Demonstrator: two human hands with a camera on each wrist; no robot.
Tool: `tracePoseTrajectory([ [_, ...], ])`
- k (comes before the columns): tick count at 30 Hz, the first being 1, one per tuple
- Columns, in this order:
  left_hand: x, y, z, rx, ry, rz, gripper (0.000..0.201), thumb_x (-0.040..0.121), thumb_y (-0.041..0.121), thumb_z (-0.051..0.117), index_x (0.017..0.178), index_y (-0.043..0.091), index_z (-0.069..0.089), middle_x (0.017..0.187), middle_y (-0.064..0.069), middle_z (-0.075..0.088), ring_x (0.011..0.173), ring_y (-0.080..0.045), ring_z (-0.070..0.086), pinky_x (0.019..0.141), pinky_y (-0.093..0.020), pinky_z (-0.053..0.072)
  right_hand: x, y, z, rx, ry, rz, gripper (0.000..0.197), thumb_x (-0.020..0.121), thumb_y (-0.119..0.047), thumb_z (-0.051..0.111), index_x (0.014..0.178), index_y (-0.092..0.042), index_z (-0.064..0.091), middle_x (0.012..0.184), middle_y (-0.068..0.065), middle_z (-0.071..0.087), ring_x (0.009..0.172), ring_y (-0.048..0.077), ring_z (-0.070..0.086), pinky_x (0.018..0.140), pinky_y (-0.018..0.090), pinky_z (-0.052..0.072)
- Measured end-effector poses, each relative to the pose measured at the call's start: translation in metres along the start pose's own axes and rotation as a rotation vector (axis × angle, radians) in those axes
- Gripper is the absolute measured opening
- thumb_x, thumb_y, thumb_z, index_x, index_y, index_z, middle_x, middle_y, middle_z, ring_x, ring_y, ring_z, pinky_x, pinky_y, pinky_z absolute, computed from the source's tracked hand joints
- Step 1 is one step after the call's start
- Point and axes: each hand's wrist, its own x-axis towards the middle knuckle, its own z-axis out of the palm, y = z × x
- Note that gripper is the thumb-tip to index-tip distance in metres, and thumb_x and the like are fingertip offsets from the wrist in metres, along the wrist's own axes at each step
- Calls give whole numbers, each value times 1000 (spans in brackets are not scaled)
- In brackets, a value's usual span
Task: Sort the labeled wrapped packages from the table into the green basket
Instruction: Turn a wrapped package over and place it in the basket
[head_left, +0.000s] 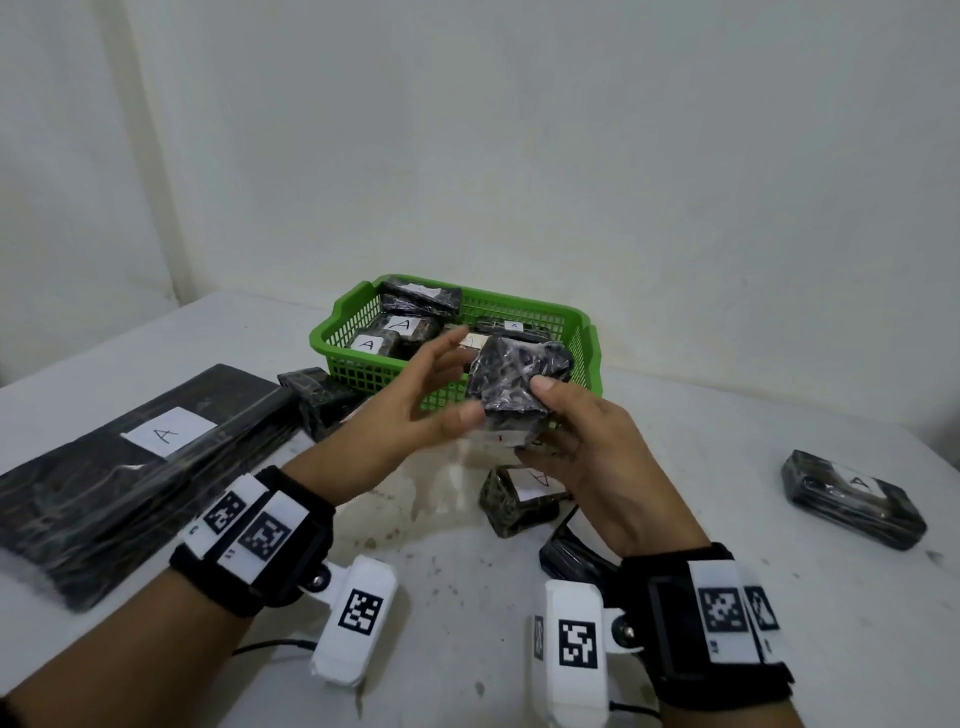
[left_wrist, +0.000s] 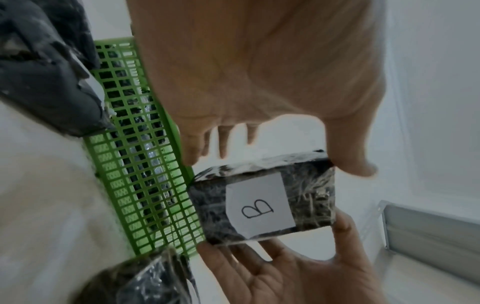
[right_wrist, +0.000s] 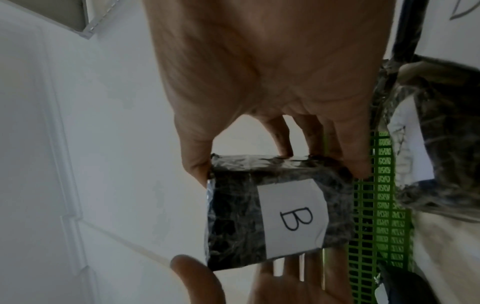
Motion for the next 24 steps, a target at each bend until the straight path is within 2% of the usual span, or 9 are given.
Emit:
tracePoseTrajectory([
  [2, 1, -5, 1, -97, 11, -113, 114, 64, 77, 79, 158, 30, 35, 154, 10, 49, 140, -7, 50, 117, -39, 44, 0, 1, -3, 20, 8, -31, 21, 92, -23, 72, 109, -11, 75, 113, 12, 79, 99, 22, 75, 81, 32, 62],
  [4, 3, -8, 5, -193, 13, -159, 99, 69, 57, 83, 152, 18, 46, 147, -2, 59, 134, -19, 59, 117, -50, 43, -1, 0, -5, 5, -22, -51, 21, 91, -18, 71, 111, -13, 74, 111, 9, 80, 100, 20, 76, 81, 28, 62],
  [6, 6, -8, 9, -219, 23, -166, 83, 71, 41, 79, 145, 13, 54, 140, -7, 65, 130, -25, 62, 117, -52, 43, 0, 1, -9, -15, -66, -54, 34, 81, -22, 75, 114, -13, 73, 109, 5, 80, 96, 15, 77, 77, 23, 61],
  [8, 7, -8, 11, -205, 37, -164, 81, 68, 36, 78, 142, 12, 56, 137, -8, 67, 128, -27, 63, 115, -53, 44, 4, 4, -9, -59, -70, -46, 57, 74, -31, 87, 126, -14, 70, 116, 4, 79, 101, 14, 77, 82, 25, 61],
  [12, 5, -8, 10, -214, 1, -177, 96, 72, 47, 86, 152, 15, 45, 147, -5, 59, 135, -24, 58, 117, -52, 42, 12, 13, -9, -113, 54, -71, 106, 50, -64, 97, 139, -17, 64, 131, 6, 72, 117, 24, 73, 105, 48, 56],
  [14, 5, -7, 10, -221, 24, -183, 98, 73, 55, 85, 153, 18, 44, 149, -3, 57, 136, -22, 57, 117, -51, 41, 12, 13, -11, -136, 53, -80, 108, 48, -62, 97, 142, -21, 62, 133, 2, 72, 119, 22, 72, 108, 48, 54],
  [18, 5, -5, 8, -201, 99, -147, 85, 73, 49, 81, 145, 13, 55, 140, -6, 65, 130, -25, 62, 115, -54, 43, 7, 12, -10, -185, -38, -67, 107, 58, -43, 97, 152, -21, 52, 139, -1, 68, 120, 13, 71, 107, 37, 54],
  [21, 2, -3, 5, -193, 54, -160, 100, 67, 63, 86, 151, 23, 48, 148, -1, 59, 138, -22, 55, 118, -52, 39, 5, 10, -10, -171, -24, -103, 103, 60, -33, 97, 152, -20, 51, 135, -3, 70, 116, 9, 72, 99, 28, 58],
  [24, 3, 0, 6, -156, 62, -138, 89, 70, 55, 82, 147, 21, 54, 142, 0, 64, 134, -19, 59, 116, -51, 42, 6, 11, -8, -155, -26, -118, 96, 65, -32, 94, 151, -23, 54, 136, -2, 69, 117, 11, 72, 99, 30, 59],
])
